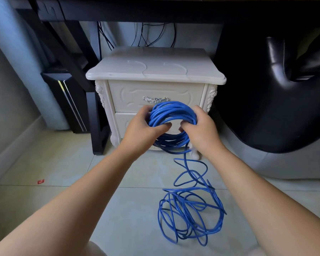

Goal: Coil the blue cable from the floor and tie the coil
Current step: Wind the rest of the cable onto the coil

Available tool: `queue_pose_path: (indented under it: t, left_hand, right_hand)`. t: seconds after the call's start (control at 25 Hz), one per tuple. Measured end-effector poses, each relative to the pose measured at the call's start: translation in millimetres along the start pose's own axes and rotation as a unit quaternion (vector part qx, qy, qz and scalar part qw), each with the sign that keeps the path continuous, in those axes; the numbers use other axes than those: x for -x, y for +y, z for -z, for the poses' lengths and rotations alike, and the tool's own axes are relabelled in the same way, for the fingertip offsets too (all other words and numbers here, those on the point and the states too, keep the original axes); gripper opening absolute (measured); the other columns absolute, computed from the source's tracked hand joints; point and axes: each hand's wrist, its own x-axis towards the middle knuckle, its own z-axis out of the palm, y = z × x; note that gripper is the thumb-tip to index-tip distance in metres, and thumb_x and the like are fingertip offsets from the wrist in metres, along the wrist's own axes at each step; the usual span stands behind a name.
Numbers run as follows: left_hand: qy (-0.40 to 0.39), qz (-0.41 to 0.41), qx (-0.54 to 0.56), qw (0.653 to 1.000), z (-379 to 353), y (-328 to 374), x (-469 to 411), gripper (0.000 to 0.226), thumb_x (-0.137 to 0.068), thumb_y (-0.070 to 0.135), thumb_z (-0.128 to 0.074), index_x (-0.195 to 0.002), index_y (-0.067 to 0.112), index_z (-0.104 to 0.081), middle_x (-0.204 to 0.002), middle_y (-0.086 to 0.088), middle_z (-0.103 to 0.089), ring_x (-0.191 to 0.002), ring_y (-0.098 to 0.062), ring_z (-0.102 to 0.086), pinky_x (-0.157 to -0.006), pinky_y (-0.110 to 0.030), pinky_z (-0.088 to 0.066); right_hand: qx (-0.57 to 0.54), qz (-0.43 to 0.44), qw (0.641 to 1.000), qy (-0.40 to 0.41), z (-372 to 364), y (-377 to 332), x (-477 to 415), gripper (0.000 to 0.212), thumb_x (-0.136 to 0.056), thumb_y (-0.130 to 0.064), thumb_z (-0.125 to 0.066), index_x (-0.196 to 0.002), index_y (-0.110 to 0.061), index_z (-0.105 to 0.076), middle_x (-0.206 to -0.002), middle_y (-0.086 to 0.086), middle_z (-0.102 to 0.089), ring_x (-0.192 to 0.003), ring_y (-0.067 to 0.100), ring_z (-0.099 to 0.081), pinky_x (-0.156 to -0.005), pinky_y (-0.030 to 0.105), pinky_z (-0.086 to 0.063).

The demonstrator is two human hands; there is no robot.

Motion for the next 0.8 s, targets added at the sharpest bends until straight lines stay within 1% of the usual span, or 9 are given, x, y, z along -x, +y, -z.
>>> queue_pose_path:
  t: [0.16, 0.28, 0.36, 0.44, 0.52, 0.6, 0.64, 0.72, 0.8]
  left_hand:
    - [-0.042, -0.138, -0.195, 0.970, 2.3, -1.1, -3.6, 0.063, -0.077, 0.015, -0.069, -0.133, 0.031, -0.047, -0.114, 0.008, -0.061, -0.098, -0.007, -0.061, -0.086, -0.021, -0.047]
    - [-0.041, -0.097, -0.260, 0.960, 0.1, -2.2, -6.7, 0.026, -0.084, 0.019, -0.063, -0.110, 0.021, -0.061, -0.090, 0.003, -0.066, -0.084, -0.018, -0.062, -0.073, -0.028, -0.050]
    - [-0.032, -0.035, -0.200, 0.979, -2.2, -5.3, -10.7, 0.009, -0.087, 0.016, -0.060, -0.096, 0.014, -0.062, -0.077, -0.002, -0.062, -0.073, -0.022, -0.059, -0.067, -0.035, -0.055]
    - [-0.027, 0.031, -0.103, 0.994, -3.0, -6.8, -14.6, 0.008, -0.090, 0.015, -0.060, -0.097, 0.011, -0.063, -0.074, -0.002, -0.058, -0.065, -0.018, -0.055, -0.060, -0.033, -0.056]
    - [-0.014, 0.071, -0.032, 0.997, -2.9, -5.6, -15.3, 0.008, -0.092, 0.015, -0.061, -0.098, 0.010, -0.064, -0.067, 0.001, -0.051, -0.060, -0.014, -0.049, -0.056, -0.028, -0.051]
    - [-0.006, 0.094, 0.008, 0.996, -4.0, -3.0, -13.8, 0.005, -0.093, 0.015, -0.061, -0.096, 0.013, -0.064, -0.063, 0.004, -0.047, -0.058, -0.012, -0.046, -0.057, -0.029, -0.049]
    - [-0.003, 0.105, 0.024, 0.994, -5.0, -2.0, -13.2, 0.003, -0.093, 0.015, -0.061, -0.093, 0.016, -0.064, -0.062, 0.004, -0.046, -0.058, -0.012, -0.045, -0.057, -0.030, -0.049]
    - [0.004, 0.135, 0.054, 0.989, -6.4, -3.9, -14.0, 0.009, -0.092, 0.014, -0.061, -0.085, 0.019, -0.061, -0.063, 0.003, -0.044, -0.058, -0.014, -0.042, -0.058, -0.031, -0.048]
    - [0.017, 0.170, 0.091, 0.981, -5.8, -6.2, -16.4, 0.012, -0.091, 0.013, -0.062, -0.081, 0.018, -0.057, -0.066, 0.001, -0.039, -0.057, -0.015, -0.038, -0.058, -0.032, -0.048]
  right_hand:
    - [0.189, 0.057, 0.979, -0.058, -1.9, -4.5, 2.6, 0.013, -0.082, -0.016, -0.057, -0.088, -0.023, -0.048, -0.072, -0.003, -0.056, -0.068, 0.025, -0.054, -0.058, 0.034, -0.045]
    - [0.205, 0.058, 0.973, -0.087, -0.6, -7.5, 4.0, 0.015, -0.079, -0.022, -0.060, -0.092, -0.027, -0.054, -0.074, -0.004, -0.058, -0.069, 0.024, -0.056, -0.060, 0.033, -0.047]
    - [0.118, 0.017, 0.985, -0.126, 5.0, -8.1, 1.3, 0.019, -0.078, -0.026, -0.068, -0.095, -0.031, -0.060, -0.079, -0.005, -0.065, -0.073, 0.019, -0.062, -0.067, 0.033, -0.050]
    - [-0.032, -0.047, 0.982, -0.179, 13.6, -8.5, -2.0, 0.026, -0.083, -0.034, -0.071, -0.108, -0.030, -0.063, -0.091, -0.002, -0.073, -0.083, 0.018, -0.070, -0.076, 0.034, -0.056]
    - [-0.137, -0.105, 0.961, -0.217, 23.5, -7.8, -5.0, 0.047, -0.086, -0.054, -0.059, -0.120, -0.022, -0.062, -0.100, 0.006, -0.076, -0.091, 0.021, -0.073, -0.080, 0.031, -0.054]
    - [-0.158, -0.126, 0.947, -0.251, 30.3, -4.8, -8.0, 0.076, -0.079, -0.074, -0.043, -0.128, -0.018, -0.059, -0.108, 0.008, -0.075, -0.099, 0.021, -0.072, -0.085, 0.028, -0.051]
    - [-0.159, -0.120, 0.942, -0.269, 32.2, -2.2, -9.8, 0.086, -0.075, -0.081, -0.042, -0.130, -0.018, -0.058, -0.111, 0.006, -0.074, -0.102, 0.020, -0.071, -0.088, 0.028, -0.051]
    - [-0.166, -0.093, 0.933, -0.306, 36.8, 4.2, -11.3, 0.098, -0.059, -0.086, -0.060, -0.131, -0.020, -0.057, -0.119, 0.004, -0.071, -0.110, 0.018, -0.068, -0.095, 0.026, -0.051]
    - [-0.152, -0.073, 0.921, -0.351, 40.8, 8.5, -10.2, 0.096, -0.056, -0.071, -0.078, -0.136, -0.025, -0.052, -0.128, 0.003, -0.066, -0.118, 0.014, -0.062, -0.103, 0.026, -0.045]
